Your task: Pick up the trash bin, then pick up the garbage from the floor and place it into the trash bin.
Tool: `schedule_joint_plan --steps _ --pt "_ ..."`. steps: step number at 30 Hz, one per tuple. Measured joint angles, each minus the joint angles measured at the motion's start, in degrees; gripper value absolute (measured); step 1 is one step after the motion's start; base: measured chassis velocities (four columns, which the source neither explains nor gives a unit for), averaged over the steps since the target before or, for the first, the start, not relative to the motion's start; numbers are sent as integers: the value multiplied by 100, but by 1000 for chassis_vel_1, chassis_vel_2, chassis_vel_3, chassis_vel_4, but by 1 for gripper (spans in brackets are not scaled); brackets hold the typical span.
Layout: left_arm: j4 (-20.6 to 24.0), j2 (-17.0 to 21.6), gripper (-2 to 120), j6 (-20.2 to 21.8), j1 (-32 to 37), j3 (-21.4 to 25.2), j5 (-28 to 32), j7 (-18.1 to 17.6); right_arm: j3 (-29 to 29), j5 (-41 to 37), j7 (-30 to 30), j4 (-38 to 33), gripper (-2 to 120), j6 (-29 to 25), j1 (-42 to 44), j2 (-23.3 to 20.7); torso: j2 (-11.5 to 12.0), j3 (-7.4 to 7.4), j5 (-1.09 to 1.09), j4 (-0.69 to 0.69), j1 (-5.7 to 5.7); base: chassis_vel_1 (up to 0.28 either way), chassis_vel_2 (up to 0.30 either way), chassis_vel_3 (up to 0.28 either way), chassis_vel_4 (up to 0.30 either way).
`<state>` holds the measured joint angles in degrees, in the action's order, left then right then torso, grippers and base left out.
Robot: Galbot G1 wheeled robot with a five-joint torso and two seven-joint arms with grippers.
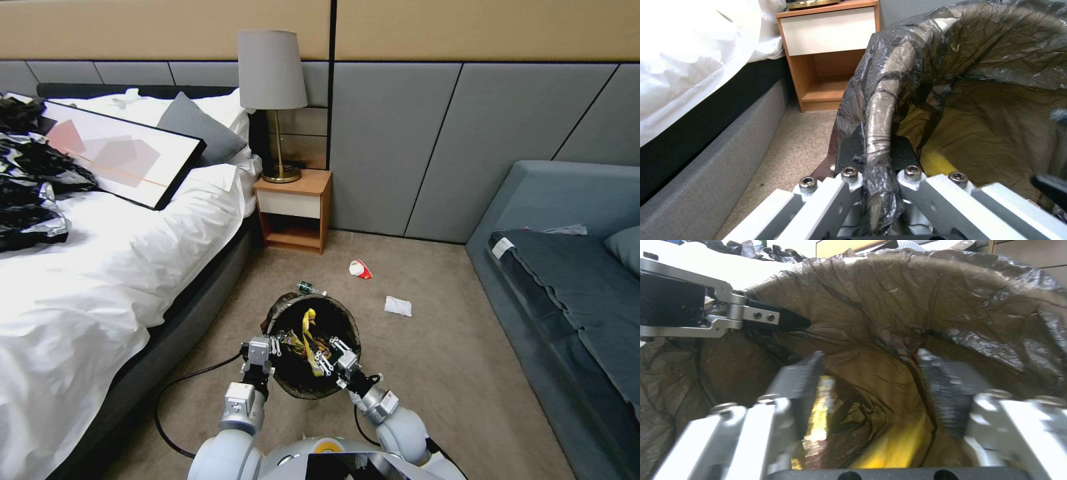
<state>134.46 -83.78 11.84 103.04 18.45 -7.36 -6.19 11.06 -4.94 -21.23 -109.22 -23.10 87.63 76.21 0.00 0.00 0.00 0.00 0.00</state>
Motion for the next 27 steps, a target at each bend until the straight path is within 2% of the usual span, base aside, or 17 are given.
schedule_joint_plan --steps 2,3,6,9,16,19,24,27 --pt "0 -6 1 -2 1 0 0 0 14 0 1 -31 80 0 -1 0 0 0 0 0 0 0 0 0 0" --pt "0 -6 1 -2 1 0 0 0 14 0 1 -31 80 0 -1 0 0 0 0 0 0 0 0 0 0" --pt "0 -11 1 -3 4 -6 0 0 44 11 1 -97 93 -4 10 6 0 0 0 0 0 0 0 0 0" --pt "0 -13 1 -5 8 -6 0 0 71 34 11 -220 99 -12 45 17 0 0 0 0 0 0 0 0 0" --pt "-26 -13 1 -10 4 6 0 0 188 195 148 -772 100 -82 213 44 0 0 0 0 0 0 0 0 0" --pt "-39 -17 1 -14 2 7 0 -1 368 274 347 -1226 100 -111 351 84 0 0 0 0 0 0 0 0 0" --pt "-38 -21 1 -15 -1 7 0 -1 577 319 517 -1538 100 -147 423 127 0 0 0 0 0 0 0 0 0" --pt "-36 -25 1 -17 -2 18 0 -1 828 385 897 -1836 100 -150 531 204 0 0 0 0 0 0 0 0 0"
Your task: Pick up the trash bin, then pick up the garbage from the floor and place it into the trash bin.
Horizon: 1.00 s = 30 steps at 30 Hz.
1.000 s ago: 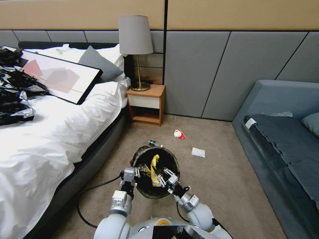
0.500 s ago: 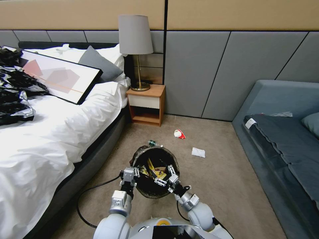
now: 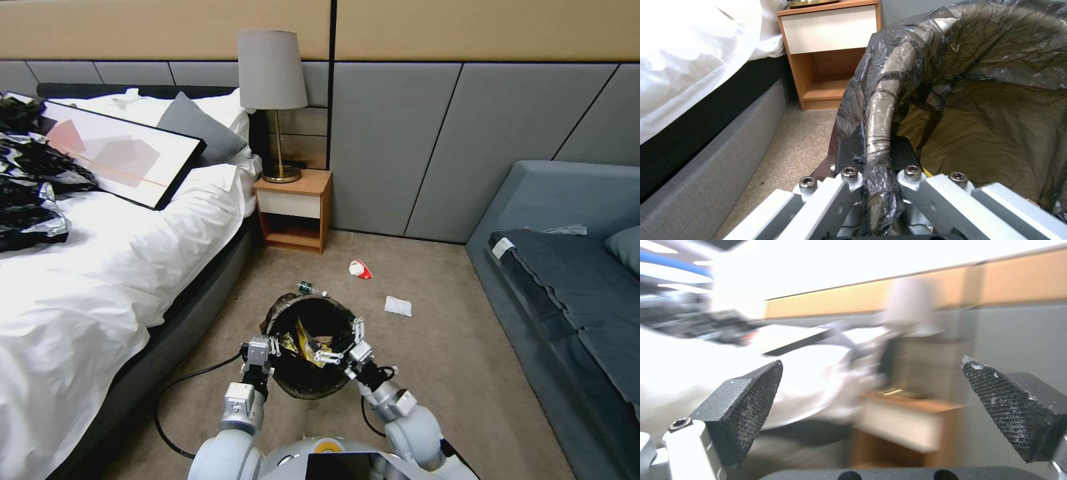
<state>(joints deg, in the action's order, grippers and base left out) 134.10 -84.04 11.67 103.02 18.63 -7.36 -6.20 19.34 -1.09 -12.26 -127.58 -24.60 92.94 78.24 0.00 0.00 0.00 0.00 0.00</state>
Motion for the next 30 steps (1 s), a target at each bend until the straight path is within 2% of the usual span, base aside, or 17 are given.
schedule_joint_plan --steps 2,5,7,9,18,30 --pt "0 0 1 -1 1 6 0 0 84 23 171 -94 100 18 60 33 0 0 0 0 0 0 0 0 0" --pt "1 4 1 -6 1 26 5 0 324 114 1215 -410 100 210 522 244 0 0 0 1 0 0 0 0 0" --pt "1 4 1 -7 1 25 9 0 382 119 1355 -432 100 212 614 315 0 0 0 1 0 0 0 0 0" --pt "0 7 1 -11 -1 24 31 -3 684 147 1591 -428 100 38 839 573 0 0 0 1 0 0 0 0 0" --pt "-11 67 1 -16 -22 30 98 -12 1592 -94 1856 181 100 -689 1247 884 0 -1 0 1 0 0 0 0 0" --pt "27 50 1 -15 -10 44 98 -17 1693 -160 1725 420 100 -834 1224 901 0 0 0 0 0 0 0 0 0"
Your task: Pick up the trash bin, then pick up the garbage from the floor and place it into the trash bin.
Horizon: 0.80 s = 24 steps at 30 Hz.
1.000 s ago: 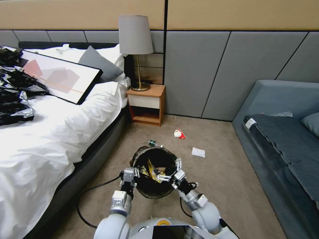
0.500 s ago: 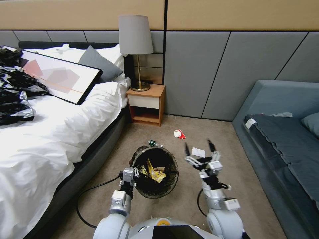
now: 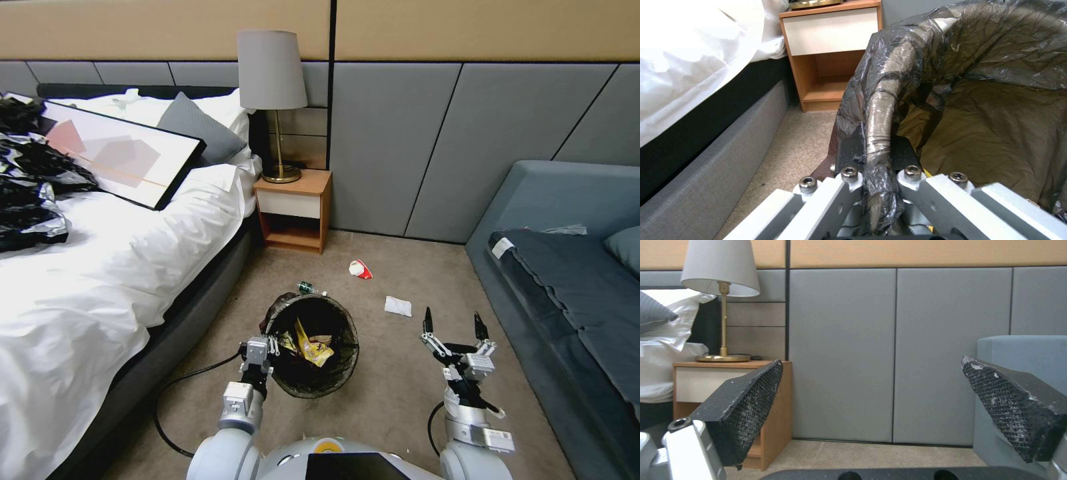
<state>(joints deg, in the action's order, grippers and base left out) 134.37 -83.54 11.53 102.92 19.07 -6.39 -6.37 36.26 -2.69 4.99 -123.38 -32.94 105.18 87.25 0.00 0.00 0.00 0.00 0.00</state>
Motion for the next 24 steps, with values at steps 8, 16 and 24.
schedule_joint_plan --steps 8,16,24 --pt "12 0 1 2 11 8 -1 -2 30 -19 -58 50 100 -6 -22 -5 0 0 0 0 0 0 0 0 0" --pt "17 -4 1 5 9 7 -5 -2 99 -56 -69 96 100 -21 -88 -9 0 0 0 0 0 0 0 0 0" --pt "21 -19 1 8 10 11 -7 -2 137 -88 -79 118 100 -4 -126 -30 0 1 0 1 0 -98 101 101 -105"
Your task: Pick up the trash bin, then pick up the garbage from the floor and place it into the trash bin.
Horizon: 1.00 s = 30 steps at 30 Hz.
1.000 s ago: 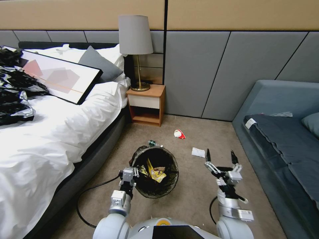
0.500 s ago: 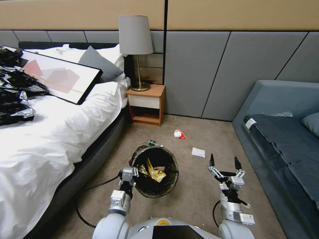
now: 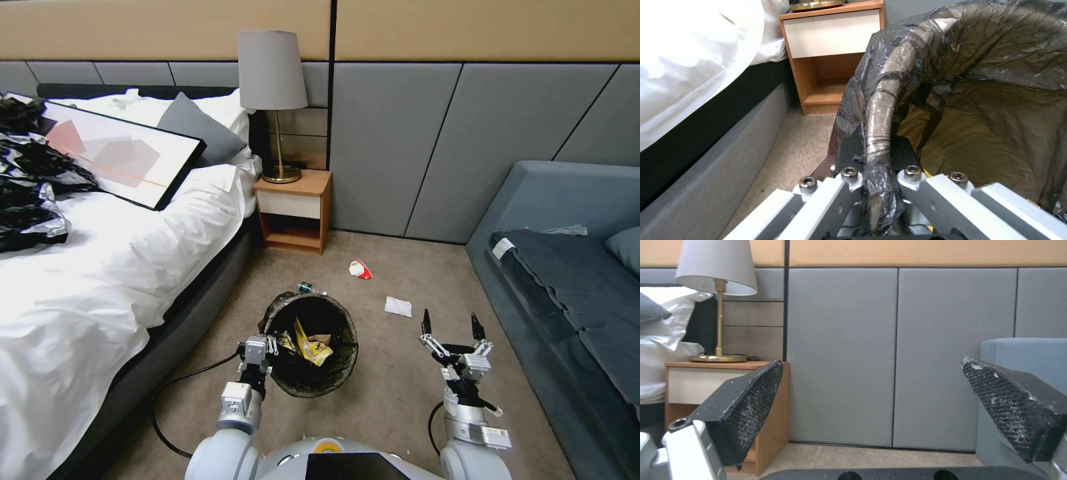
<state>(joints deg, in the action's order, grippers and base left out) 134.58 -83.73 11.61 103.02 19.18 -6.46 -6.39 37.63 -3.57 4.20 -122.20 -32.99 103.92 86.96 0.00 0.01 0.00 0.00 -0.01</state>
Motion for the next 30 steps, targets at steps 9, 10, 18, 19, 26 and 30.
schedule_joint_plan --steps 9,10,18,19,26,30 --pt "0 -7 1 1 -9 9 -4 0 59 -34 -10 14 100 32 -50 -23 0 -1 2 0 0 -206 220 232 -213" --pt "0 -8 1 0 -9 8 -4 0 62 -35 -11 14 100 36 -56 -25 0 -1 1 0 1 -218 207 208 -236" --pt "0 -9 1 0 -5 7 -4 0 65 -37 -14 12 100 44 -59 -27 0 -1 2 0 0 -192 185 183 -199" --pt "0 -9 1 0 -5 7 -4 0 65 -37 -14 12 100 44 -59 -27 0 -1 2 0 0 -167 197 196 -210" --pt "0 -9 1 0 -5 6 -4 1 64 -37 -15 9 100 47 -60 -28 0 0 2 0 0 -202 196 190 -209" --pt "-1 -9 1 0 -6 5 -4 1 63 -37 -16 8 100 48 -61 -28 0 -1 1 0 2 -189 192 196 -196"
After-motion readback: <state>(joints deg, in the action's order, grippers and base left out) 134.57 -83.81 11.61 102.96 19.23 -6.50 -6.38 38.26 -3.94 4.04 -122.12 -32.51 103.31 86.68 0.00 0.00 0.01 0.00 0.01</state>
